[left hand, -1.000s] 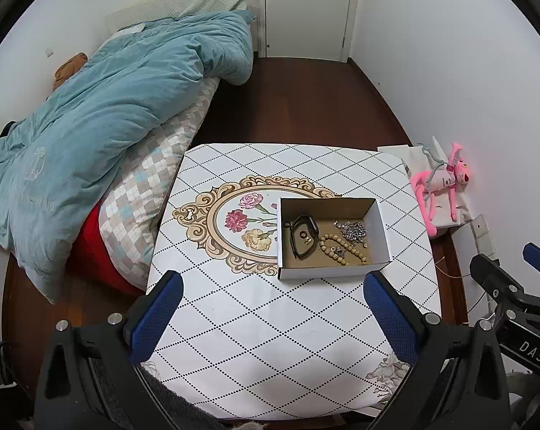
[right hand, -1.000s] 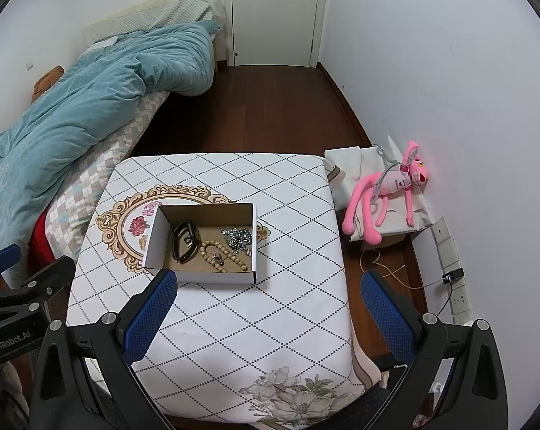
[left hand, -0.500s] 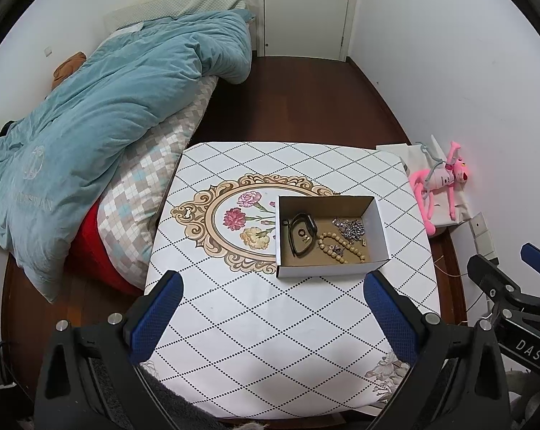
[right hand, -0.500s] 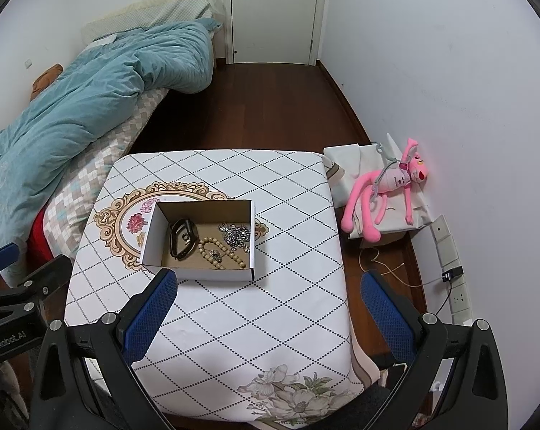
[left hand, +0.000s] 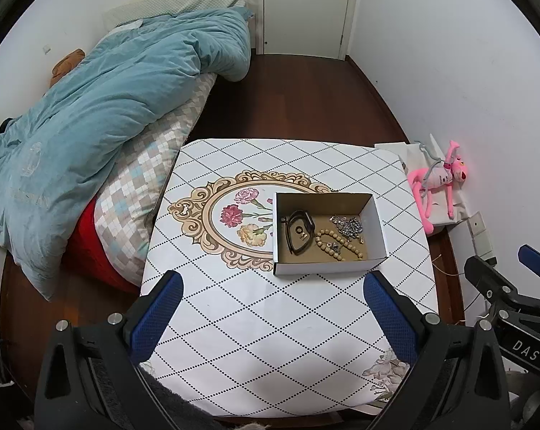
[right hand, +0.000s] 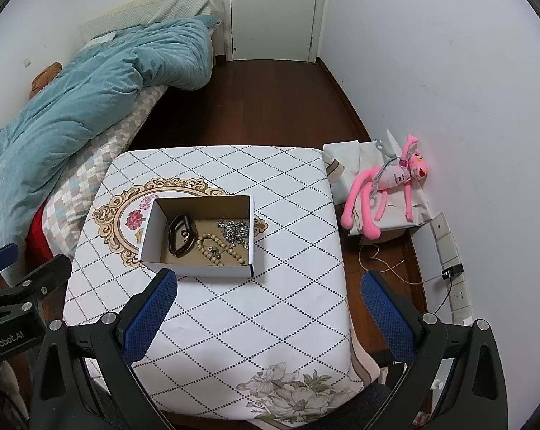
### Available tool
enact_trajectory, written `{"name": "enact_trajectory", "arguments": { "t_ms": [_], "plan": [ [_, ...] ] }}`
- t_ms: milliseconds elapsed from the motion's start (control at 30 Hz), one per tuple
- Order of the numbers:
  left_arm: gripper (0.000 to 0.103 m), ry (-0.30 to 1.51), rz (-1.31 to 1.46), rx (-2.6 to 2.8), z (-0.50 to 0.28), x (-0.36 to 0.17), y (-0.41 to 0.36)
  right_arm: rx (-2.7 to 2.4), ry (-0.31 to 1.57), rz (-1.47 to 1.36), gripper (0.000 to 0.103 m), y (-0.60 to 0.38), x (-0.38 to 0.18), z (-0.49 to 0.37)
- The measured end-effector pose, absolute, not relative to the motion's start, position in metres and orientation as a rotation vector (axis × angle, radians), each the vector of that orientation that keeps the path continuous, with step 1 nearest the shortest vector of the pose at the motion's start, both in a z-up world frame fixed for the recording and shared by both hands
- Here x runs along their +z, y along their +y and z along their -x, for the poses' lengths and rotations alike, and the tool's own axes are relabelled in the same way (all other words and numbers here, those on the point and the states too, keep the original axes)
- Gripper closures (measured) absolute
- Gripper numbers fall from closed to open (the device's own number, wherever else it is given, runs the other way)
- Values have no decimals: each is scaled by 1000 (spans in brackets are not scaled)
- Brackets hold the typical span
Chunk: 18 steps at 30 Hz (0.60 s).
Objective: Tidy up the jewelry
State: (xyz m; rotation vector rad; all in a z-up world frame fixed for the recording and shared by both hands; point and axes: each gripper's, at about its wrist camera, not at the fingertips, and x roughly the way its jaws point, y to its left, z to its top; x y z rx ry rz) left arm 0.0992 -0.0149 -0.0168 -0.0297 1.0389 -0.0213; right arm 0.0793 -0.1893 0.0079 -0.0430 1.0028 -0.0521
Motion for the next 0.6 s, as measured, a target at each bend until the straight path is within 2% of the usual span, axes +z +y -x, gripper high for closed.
{"name": "enact_trajectory", "arguments": {
  "t_ms": [600],
  "plan": [
    [0,1060,43,-29,-101,-25,-8,-52,1006,43,0,-190,6,-80]
  ]
}}
